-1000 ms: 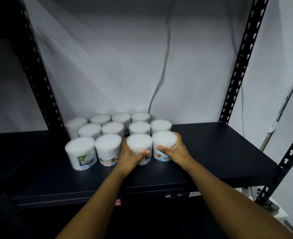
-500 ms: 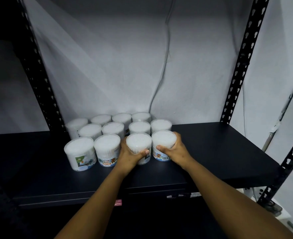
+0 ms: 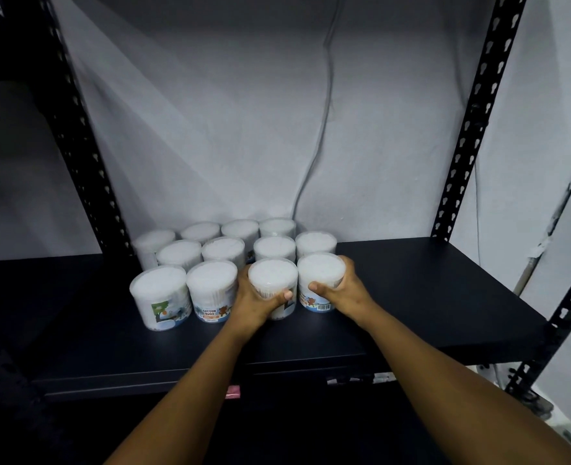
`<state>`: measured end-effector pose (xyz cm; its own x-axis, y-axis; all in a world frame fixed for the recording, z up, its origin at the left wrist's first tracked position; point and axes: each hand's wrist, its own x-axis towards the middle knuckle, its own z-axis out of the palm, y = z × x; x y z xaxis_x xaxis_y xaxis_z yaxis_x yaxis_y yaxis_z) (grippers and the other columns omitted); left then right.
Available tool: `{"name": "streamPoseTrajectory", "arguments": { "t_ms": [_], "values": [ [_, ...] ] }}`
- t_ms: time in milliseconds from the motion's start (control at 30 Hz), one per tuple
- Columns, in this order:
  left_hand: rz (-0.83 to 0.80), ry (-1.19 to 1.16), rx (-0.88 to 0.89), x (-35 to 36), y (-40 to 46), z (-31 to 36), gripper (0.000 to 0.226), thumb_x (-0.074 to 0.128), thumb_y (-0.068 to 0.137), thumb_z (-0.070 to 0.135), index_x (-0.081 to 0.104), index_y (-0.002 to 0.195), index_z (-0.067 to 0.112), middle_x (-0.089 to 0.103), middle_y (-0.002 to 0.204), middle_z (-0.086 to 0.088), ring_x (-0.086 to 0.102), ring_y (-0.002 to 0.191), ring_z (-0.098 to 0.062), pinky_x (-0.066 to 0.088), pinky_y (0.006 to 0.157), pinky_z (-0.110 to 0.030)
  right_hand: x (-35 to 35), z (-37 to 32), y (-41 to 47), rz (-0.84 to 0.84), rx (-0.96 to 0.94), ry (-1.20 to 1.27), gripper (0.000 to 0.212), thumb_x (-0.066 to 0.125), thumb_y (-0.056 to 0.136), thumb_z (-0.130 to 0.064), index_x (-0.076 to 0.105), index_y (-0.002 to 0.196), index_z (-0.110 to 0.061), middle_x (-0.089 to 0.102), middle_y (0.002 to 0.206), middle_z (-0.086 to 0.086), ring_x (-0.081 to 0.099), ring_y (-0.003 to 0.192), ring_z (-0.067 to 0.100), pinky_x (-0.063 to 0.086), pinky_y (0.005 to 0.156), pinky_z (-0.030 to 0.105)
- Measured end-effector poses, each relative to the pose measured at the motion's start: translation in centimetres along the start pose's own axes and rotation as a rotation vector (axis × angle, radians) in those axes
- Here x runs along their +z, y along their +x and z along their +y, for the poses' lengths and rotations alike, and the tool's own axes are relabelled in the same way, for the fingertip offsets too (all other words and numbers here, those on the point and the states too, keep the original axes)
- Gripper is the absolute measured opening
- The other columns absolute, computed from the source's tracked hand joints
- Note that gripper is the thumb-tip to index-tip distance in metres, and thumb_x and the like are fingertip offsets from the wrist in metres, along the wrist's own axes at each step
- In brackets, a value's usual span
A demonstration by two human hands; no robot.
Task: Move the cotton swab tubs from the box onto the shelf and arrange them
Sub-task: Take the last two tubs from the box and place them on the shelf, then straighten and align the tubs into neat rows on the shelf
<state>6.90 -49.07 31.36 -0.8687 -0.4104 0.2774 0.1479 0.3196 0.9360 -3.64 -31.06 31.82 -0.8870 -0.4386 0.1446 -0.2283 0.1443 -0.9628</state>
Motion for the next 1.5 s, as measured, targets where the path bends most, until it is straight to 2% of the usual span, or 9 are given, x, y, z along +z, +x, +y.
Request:
{"name": "streamPoseTrajectory", "arguments": {
  "t_ms": [100, 167, 233, 333, 467, 600, 800, 1333, 1500],
  "values": [
    [0.008, 0.021, -0.007, -0.1, -0.1, 0.6, 0.102, 0.085, 0.062, 0.038, 0.024, 0.141, 0.017, 0.038, 0.136, 0.005, 0.042, 0.123, -0.008, 0.037, 0.088, -0.007, -0.4, -0.2, 0.0, -0.028, 0.027, -0.037, 0.093, 0.082, 0.072, -0.028, 0.021, 0.142, -0.023, 0.045, 0.131, -0.001, 0.048, 0.122, 0.017, 0.047, 0.086, 0.019],
    [0.023, 0.064, -0.008, -0.3, -0.2, 1.1, 0.097, 0.08, 0.074, 0.03, 0.018, 0.146, 0.013, 0.034, 0.141, 0.004, 0.037, 0.127, -0.008, 0.034, 0.095, -0.013, -0.7, -0.5, -0.1, -0.043, 0.065, -0.091, 0.114, 0.083, 0.066, -0.042, 0.008, 0.149, -0.026, 0.036, 0.144, 0.0, 0.04, 0.131, 0.018, 0.042, 0.103, 0.032],
    [0.02, 0.128, 0.004, -0.5, -0.6, 1.4, 0.097, 0.073, 0.077, 0.043, 0.015, 0.149, 0.014, 0.029, 0.148, 0.003, 0.032, 0.133, -0.01, 0.031, 0.105, -0.022, -0.9, -0.8, -0.3, -0.023, 0.062, -0.185, 0.121, 0.08, 0.061, -0.056, 0.004, 0.151, -0.027, 0.024, 0.154, 0.001, 0.031, 0.138, 0.02, 0.034, 0.112, 0.04],
    [0.037, 0.283, 0.052, -0.6, -1.1, 2.0, 0.096, 0.06, 0.076, 0.065, 0.018, 0.149, 0.018, 0.024, 0.154, -0.001, 0.024, 0.142, -0.017, 0.024, 0.116, -0.036, -1.3, -1.6, -1.0, 0.028, -0.047, -0.438, 0.106, 0.067, 0.073, -0.063, 0.009, 0.151, -0.019, 0.014, 0.158, 0.003, 0.018, 0.145, 0.021, 0.024, 0.117, 0.042],
    [0.003, 0.681, 0.15, -0.4, -1.0, 3.3, 0.08, 0.047, 0.09, 0.057, 0.015, 0.151, 0.015, 0.001, 0.16, -0.008, 0.0, 0.148, -0.021, 0.006, 0.12, -0.037, -1.5, -2.8, -1.3, 0.041, -0.217, -0.87, 0.086, 0.043, 0.085, -0.067, 0.018, 0.15, -0.017, 0.012, 0.159, 0.008, 0.007, 0.147, 0.024, 0.012, 0.119, 0.047],
    [-0.062, 0.995, 0.137, -0.2, -0.6, 5.0, 0.075, 0.03, 0.094, 0.06, 0.017, 0.151, 0.014, -0.002, 0.16, -0.009, -0.005, 0.148, -0.024, 0.002, 0.119, -0.04, -1.5, -4.4, -1.5, 0.016, -0.218, -1.004, 0.078, 0.034, 0.09, -0.065, 0.019, 0.15, -0.017, 0.013, 0.159, 0.007, 0.006, 0.147, 0.023, 0.009, 0.12, 0.046],
    [-0.143, 1.096, 0.054, -0.7, 1.3, 6.6, 0.075, 0.024, 0.093, 0.063, 0.019, 0.15, 0.015, 0.006, 0.16, -0.009, 0.001, 0.147, -0.025, 0.003, 0.119, -0.043, -2.1, -6.7, -0.3, -0.069, -0.147, -1.074, 0.077, 0.03, 0.091, -0.065, 0.016, 0.15, -0.018, 0.013, 0.159, 0.007, 0.01, 0.147, 0.023, 0.009, 0.12, 0.044],
    [-0.26, 1.054, -0.026, -0.2, 9.5, 5.9, 0.072, 0.047, 0.088, 0.059, 0.033, 0.143, 0.013, 0.037, 0.147, -0.013, 0.035, 0.134, -0.028, 0.032, 0.108, -0.042, -2.6, -7.8, 8.6, -0.325, -0.047, -0.943, 0.078, 0.05, 0.09, -0.055, 0.021, 0.149, -0.014, 0.025, 0.155, 0.008, 0.028, 0.14, 0.024, 0.027, 0.113, 0.037],
    [-0.289, 1.022, -0.091, -0.1, 11.4, 5.0, 0.08, 0.058, 0.078, 0.063, 0.037, 0.14, 0.016, 0.041, 0.143, -0.011, 0.041, 0.129, -0.027, 0.036, 0.105, -0.043, -1.4, -7.0, 11.2, -0.379, -0.025, -0.964, 0.062, 0.061, 0.081, -0.057, 0.046, 0.128, -0.02, 0.048, 0.136, 0.006, 0.049, 0.116, 0.021, 0.043, 0.094, 0.035]
  ]
}}
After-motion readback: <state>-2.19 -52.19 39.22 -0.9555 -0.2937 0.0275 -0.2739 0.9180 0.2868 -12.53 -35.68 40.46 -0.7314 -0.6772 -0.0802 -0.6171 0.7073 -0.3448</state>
